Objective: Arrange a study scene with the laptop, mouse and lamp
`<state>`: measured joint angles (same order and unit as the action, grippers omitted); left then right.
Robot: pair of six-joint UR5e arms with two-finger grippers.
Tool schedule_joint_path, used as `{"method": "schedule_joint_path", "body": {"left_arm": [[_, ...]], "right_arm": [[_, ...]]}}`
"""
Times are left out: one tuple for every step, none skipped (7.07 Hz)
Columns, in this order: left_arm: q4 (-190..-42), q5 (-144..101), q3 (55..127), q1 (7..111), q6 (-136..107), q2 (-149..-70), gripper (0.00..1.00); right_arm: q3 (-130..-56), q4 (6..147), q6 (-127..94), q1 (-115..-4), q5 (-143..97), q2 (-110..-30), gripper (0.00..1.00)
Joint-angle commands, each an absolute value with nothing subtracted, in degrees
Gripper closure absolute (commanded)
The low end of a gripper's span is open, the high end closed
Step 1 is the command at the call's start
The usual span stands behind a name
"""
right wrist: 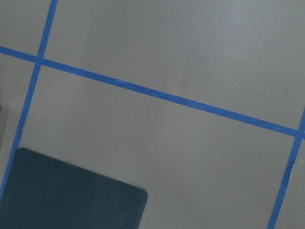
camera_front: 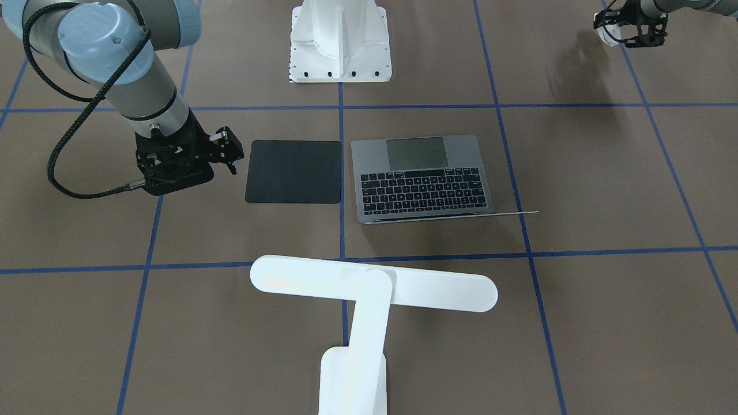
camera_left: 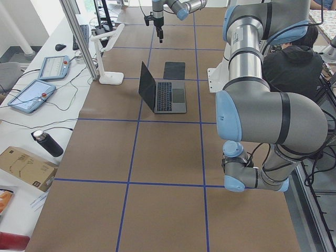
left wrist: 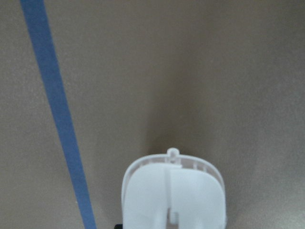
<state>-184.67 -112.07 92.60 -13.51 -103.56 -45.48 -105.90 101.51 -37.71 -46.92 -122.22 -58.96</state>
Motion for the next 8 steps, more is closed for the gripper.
{"method": "schedule_joint_path", "body": {"left_arm": [[-186.1, -112.4, 96.1, -13.2, -107.6, -45.4, 0.51], [-185.7, -112.8, 100.1, -12.5, -110.8, -44.8, 0.51], [-185.4, -113.6, 103.0, -11.3, -112.3, -45.0, 0.51], [-183.6, -113.6, 104.9, -8.6, -112.2, -45.2, 0.54], [-177.8, -113.6, 110.0, -6.4, -111.8, -45.3, 0.55], [-167.6, -113.6, 116.7, -4.9, -111.6, -47.2, 0.55], [-159.4, -114.3, 119.0, -1.5, -111.6, -53.4, 0.55], [-151.1, -116.3, 119.4, 1.7, -111.6, -60.8, 0.55]], "right_arm": [[-106.2, 101.5, -37.7, -46.9, -122.3, -59.0, 0.01], [-106.2, 101.5, -37.7, -47.0, -122.3, -59.1, 0.01], [-106.0, 101.5, -37.7, -47.0, -122.3, -59.1, 0.01], [-105.8, 101.5, -37.6, -46.9, -122.3, -59.2, 0.01], [-105.7, 101.5, -37.7, -46.9, -122.3, -59.2, 0.01], [-105.7, 101.5, -37.7, -46.9, -122.3, -59.1, 0.01], [-105.7, 101.5, -37.7, -46.9, -122.3, -59.1, 0.01], [-105.6, 101.5, -37.6, -46.9, -122.3, -59.1, 0.01]]}}
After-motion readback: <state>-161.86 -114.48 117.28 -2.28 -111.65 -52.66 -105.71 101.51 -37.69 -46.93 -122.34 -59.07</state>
